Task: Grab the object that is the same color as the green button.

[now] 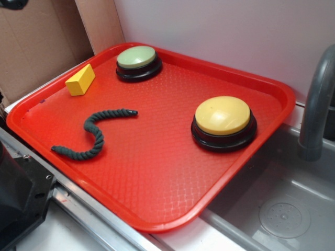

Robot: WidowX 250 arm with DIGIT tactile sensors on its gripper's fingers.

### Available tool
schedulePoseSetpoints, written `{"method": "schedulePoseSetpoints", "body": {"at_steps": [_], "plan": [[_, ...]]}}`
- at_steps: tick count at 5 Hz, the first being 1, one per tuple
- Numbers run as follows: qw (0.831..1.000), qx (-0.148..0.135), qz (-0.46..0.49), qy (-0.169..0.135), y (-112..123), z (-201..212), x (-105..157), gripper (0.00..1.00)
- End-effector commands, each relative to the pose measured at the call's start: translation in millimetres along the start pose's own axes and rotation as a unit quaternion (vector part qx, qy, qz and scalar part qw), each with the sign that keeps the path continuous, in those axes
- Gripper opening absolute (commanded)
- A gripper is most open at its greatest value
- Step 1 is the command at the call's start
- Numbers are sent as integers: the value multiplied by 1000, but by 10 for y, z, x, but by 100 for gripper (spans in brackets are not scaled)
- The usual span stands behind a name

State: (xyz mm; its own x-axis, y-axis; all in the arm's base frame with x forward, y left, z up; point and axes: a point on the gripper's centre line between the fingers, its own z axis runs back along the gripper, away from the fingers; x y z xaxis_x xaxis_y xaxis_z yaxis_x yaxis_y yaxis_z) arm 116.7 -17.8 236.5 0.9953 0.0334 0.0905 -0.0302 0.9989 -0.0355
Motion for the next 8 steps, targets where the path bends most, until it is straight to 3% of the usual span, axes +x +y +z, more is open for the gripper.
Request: {"method": "schedulePoseSetpoints", "body": {"at_steps": [1,3,6,7,8], "plan": [[1000,0,0,0,0,0,0,100],[995,10,98,5,190,-250,184,100],[966,43,254,-13,513,-986,452,100],[961,31,274,-27,557,-1276,485,100],[960,19,279,-9,597,-1591,512,100]]}}
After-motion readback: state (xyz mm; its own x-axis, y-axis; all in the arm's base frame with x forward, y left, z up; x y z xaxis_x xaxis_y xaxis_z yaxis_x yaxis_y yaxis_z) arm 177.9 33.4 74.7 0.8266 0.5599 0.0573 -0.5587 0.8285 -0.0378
